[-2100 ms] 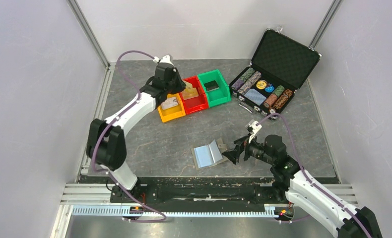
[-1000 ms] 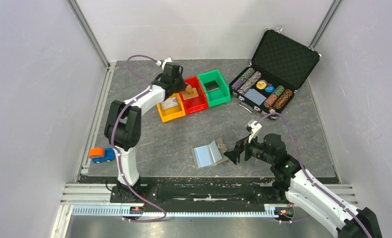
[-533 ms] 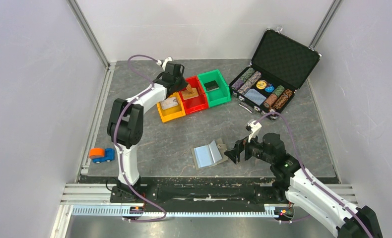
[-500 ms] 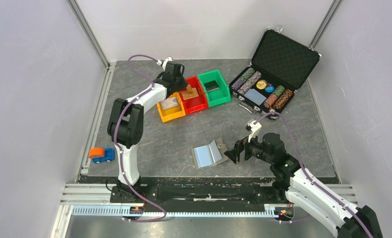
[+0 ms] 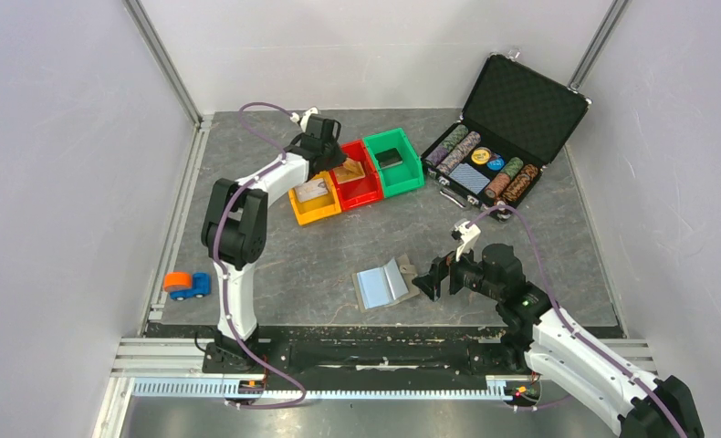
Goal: Take the credit cards out of the card holder
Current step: Place the credit card in the storage box, then remove the credit card from the card holder.
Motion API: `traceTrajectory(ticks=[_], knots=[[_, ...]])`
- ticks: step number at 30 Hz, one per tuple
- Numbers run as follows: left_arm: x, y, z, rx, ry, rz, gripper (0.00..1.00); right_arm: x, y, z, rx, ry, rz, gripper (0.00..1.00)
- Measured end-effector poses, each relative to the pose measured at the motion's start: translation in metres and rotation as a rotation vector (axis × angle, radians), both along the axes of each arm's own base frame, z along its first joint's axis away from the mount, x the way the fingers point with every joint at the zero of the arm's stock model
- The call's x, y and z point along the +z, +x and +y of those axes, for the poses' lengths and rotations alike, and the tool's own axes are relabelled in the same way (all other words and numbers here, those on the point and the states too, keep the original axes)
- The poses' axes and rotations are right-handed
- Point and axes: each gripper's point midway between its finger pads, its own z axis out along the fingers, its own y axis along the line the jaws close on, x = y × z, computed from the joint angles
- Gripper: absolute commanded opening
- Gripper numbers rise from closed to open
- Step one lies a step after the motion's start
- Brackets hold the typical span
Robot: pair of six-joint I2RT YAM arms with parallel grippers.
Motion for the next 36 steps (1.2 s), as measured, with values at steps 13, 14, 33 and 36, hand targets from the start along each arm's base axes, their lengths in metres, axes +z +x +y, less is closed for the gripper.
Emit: traceTrajectory(ticks=[13, 14, 33, 36], knots=[[0.011, 0.008, -0.006, -0.012, -0.015, -0.015, 0.32, -0.003, 0.000, 0.001, -0.003, -0.003, 0.019, 0.98], [0.013, 0.008, -0.007, -0.015, -0.019, -0.018, 0.32, -0.003, 0.000, 0.001, -0.003, -0.004, 0.021, 0.98], [0.088, -0.044, -0.007, -0.109, -0.098, -0.051, 0.40, 0.003, 0.007, 0.011, -0.040, 0.036, 0.129, 0.88], [0.101, -0.076, -0.006, -0.163, -0.122, -0.054, 0.44, 0.007, 0.010, 0.015, -0.052, 0.063, 0.151, 0.86]])
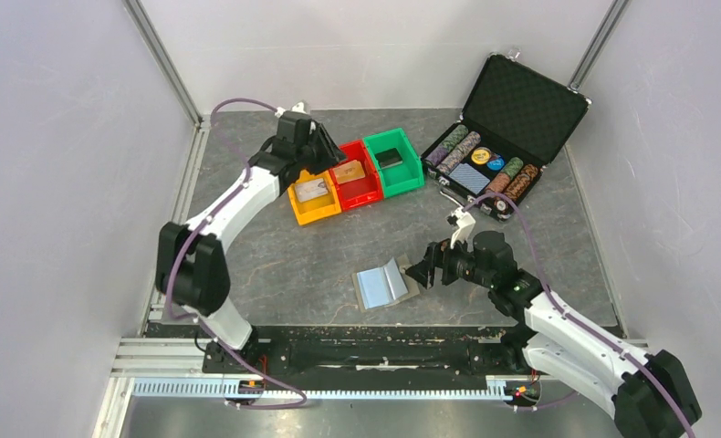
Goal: Take the credit cards out of the card holder
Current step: Remove the credit card from the card holder.
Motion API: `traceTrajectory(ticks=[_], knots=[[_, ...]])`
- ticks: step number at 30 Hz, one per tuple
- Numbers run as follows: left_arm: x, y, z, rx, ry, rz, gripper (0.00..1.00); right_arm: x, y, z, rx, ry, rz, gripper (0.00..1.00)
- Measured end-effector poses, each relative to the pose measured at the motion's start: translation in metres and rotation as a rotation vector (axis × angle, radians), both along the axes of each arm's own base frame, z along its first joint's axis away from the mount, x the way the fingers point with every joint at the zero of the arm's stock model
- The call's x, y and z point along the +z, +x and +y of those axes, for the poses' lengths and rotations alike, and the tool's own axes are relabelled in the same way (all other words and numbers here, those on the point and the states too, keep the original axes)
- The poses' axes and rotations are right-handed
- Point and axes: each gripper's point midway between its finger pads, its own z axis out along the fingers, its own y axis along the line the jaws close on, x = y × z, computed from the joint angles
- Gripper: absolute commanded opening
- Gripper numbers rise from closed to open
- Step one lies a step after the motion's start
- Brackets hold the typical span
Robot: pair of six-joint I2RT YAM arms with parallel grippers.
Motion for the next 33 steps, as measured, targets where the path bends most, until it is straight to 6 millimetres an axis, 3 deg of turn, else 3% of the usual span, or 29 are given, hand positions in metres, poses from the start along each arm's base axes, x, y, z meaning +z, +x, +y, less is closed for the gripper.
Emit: traceTrajectory(ticks=[6, 9, 14, 17, 20, 24, 28, 33], knots=[[-0.003, -0.074, 0.011, -0.117, -0.001, 0.023, 0.58, 0.015, 0.007, 0.017, -0.011, 0.011, 0.003, 0.86], [-0.002, -0.112, 0.022, -0.153, 0.002, 0.024, 0.78, 0.022, 0.003, 0.031, 0.009, -0.002, -0.012, 0.85], [0.019, -0.157, 0.035, -0.214, 0.007, -0.034, 1.00, 0.024, -0.007, 0.054, 0.030, -0.036, -0.030, 0.83], [0.032, -0.174, 0.043, -0.236, 0.026, -0.074, 1.00, 0.017, -0.015, 0.062, 0.035, -0.055, -0.026, 0.83], [0.033, -0.189, 0.052, -0.253, 0.065, -0.092, 1.00, 0.006, -0.020, 0.069, 0.031, -0.091, -0.014, 0.82], [0.016, -0.207, 0.071, -0.242, 0.144, -0.077, 1.00, -0.005, -0.025, 0.086, 0.040, -0.165, -0.008, 0.84], [-0.005, -0.223, 0.089, -0.211, 0.207, -0.053, 1.00, -0.002, -0.029, 0.109, 0.052, -0.207, -0.039, 0.86], [-0.002, -0.226, 0.106, -0.140, 0.246, -0.090, 1.00, -0.010, -0.020, 0.118, 0.018, -0.270, -0.064, 0.87]])
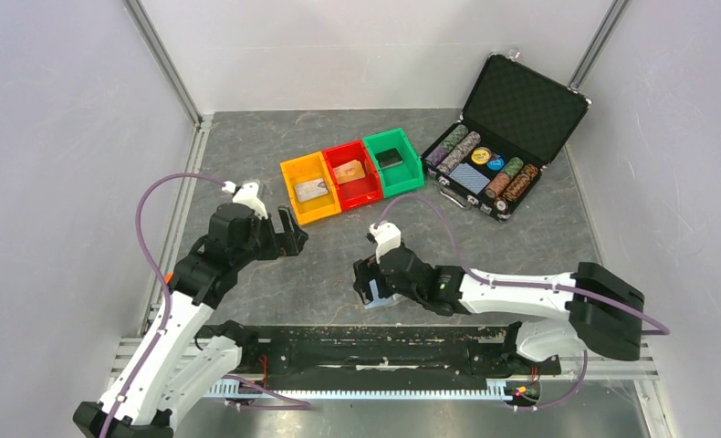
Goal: Take the credit cards out of the card holder
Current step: Remove the credit card from the card holder.
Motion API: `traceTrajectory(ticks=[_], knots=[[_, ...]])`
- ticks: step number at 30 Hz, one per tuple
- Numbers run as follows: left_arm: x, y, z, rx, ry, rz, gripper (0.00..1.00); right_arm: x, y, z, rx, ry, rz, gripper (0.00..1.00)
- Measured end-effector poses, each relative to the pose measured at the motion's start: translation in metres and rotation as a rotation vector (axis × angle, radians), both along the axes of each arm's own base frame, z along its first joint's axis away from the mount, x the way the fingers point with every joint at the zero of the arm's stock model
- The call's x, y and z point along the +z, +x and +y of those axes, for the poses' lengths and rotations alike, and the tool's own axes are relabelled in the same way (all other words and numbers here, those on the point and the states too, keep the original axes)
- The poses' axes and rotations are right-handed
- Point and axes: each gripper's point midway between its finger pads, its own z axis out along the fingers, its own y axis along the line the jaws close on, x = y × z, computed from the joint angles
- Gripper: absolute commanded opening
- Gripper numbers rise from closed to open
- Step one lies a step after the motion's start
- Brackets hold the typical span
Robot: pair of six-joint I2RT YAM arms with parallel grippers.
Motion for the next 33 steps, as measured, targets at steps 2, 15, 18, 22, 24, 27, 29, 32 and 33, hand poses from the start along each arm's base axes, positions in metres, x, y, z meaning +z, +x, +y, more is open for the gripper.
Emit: traceTrajectory(ticks=[2, 15, 18, 22, 24, 27, 29, 32, 33], knots=[[0.002, 0.002, 0.005, 0.026, 0.012, -0.018, 1.00, -0.011, 0.002, -0.003, -0.013, -0.041, -0.003, 0.87], [-0.002, 0.003, 0.015, 0.069, 0.041, -0.026, 1.00, -0.068, -0.005, -0.013, -0.008, -0.224, 0.039, 0.82], [-0.002, 0.002, 0.015, 0.068, 0.040, -0.026, 1.00, -0.072, -0.005, -0.014, -0.011, -0.238, 0.040, 0.77], [-0.001, 0.002, 0.015, 0.068, 0.037, -0.032, 1.00, -0.072, -0.004, -0.014, -0.014, -0.238, 0.036, 0.71], [0.000, 0.001, 0.015, 0.068, 0.036, -0.035, 1.00, -0.072, -0.004, -0.013, -0.014, -0.232, 0.036, 0.68], [0.000, 0.001, 0.015, 0.068, 0.036, -0.035, 1.00, -0.071, -0.004, -0.011, -0.013, -0.224, 0.040, 0.66], [0.000, 0.001, 0.015, 0.068, 0.036, -0.034, 1.00, -0.071, -0.005, -0.010, -0.012, -0.219, 0.043, 0.65], [0.000, 0.001, 0.015, 0.068, 0.036, -0.034, 1.00, -0.071, -0.006, -0.009, -0.007, -0.211, 0.047, 0.61], [0.000, 0.001, 0.015, 0.068, 0.036, -0.034, 1.00, -0.071, -0.006, -0.008, -0.007, -0.209, 0.049, 0.60]])
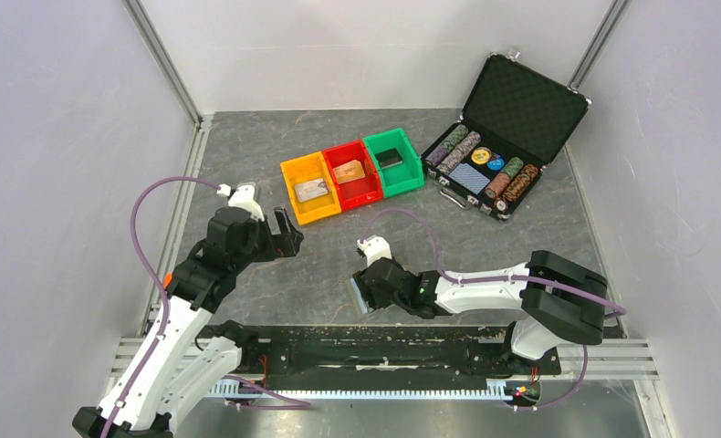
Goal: Take the credit cards out of the card holder
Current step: Remove the credit card from the card holder.
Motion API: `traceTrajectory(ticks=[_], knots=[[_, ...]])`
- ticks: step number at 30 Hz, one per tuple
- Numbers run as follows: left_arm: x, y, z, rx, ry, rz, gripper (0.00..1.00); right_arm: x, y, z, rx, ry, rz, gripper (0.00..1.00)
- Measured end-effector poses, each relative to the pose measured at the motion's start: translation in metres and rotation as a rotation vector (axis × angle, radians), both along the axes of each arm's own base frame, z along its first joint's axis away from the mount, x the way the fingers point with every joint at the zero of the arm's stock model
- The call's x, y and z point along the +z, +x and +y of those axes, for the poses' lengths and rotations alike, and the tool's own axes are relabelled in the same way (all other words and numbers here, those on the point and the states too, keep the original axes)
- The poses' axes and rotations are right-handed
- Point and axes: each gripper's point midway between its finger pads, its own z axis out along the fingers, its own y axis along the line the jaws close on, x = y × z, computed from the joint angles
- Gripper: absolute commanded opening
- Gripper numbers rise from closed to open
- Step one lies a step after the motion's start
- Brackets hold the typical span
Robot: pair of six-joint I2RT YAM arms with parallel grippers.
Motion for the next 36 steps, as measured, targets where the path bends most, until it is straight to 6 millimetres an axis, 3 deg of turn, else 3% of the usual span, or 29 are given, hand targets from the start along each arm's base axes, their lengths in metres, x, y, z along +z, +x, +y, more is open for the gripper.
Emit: traceTrajectory(ticks=[14, 29, 36], knots=[[-0.002, 0.000, -0.002, -0.008, -0.001, 0.011, 1.00, 0.013, -0.002, 0.005, -0.004, 0.059, 0.006, 0.57], [-0.004, 0.000, -0.002, -0.008, 0.001, 0.018, 1.00, 0.021, 0.001, 0.002, -0.034, 0.080, -0.012, 0.41], [-0.006, 0.000, -0.002, -0.008, 0.004, 0.024, 1.00, 0.032, 0.006, -0.003, -0.061, 0.087, -0.044, 0.40]])
